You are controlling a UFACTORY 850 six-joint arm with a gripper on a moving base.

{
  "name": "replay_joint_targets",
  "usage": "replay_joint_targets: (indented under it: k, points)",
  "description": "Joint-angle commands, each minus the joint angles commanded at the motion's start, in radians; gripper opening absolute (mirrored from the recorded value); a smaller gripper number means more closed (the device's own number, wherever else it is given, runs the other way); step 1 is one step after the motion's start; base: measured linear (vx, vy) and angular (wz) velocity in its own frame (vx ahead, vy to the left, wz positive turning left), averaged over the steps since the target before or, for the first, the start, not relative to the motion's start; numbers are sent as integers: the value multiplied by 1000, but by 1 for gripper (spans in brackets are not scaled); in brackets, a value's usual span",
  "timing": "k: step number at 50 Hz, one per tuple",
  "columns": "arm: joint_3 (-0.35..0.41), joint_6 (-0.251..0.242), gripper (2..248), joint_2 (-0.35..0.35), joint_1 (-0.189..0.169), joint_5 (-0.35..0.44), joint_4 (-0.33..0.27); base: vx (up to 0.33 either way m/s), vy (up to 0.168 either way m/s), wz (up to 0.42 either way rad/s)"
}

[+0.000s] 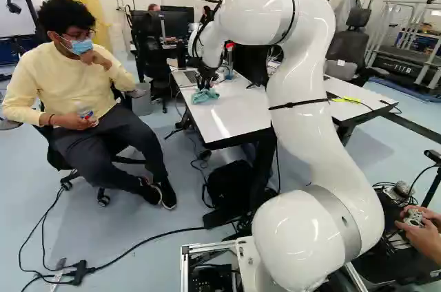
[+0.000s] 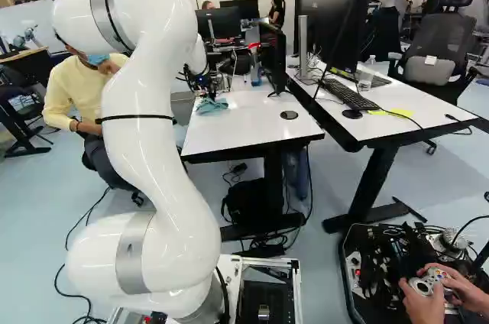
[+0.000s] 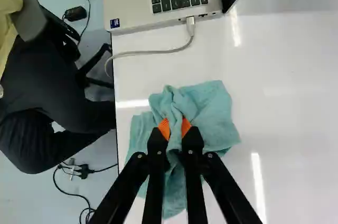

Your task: Clean the table with the green towel

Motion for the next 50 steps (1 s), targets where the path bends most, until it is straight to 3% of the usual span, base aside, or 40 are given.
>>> replay_joint_targets:
  k: [29,50]
  points:
    - [-52,0,41,-36,48,-17,0,0,0,0]
    - [-169,0,41,-116,28,-17,0,0,0,0]
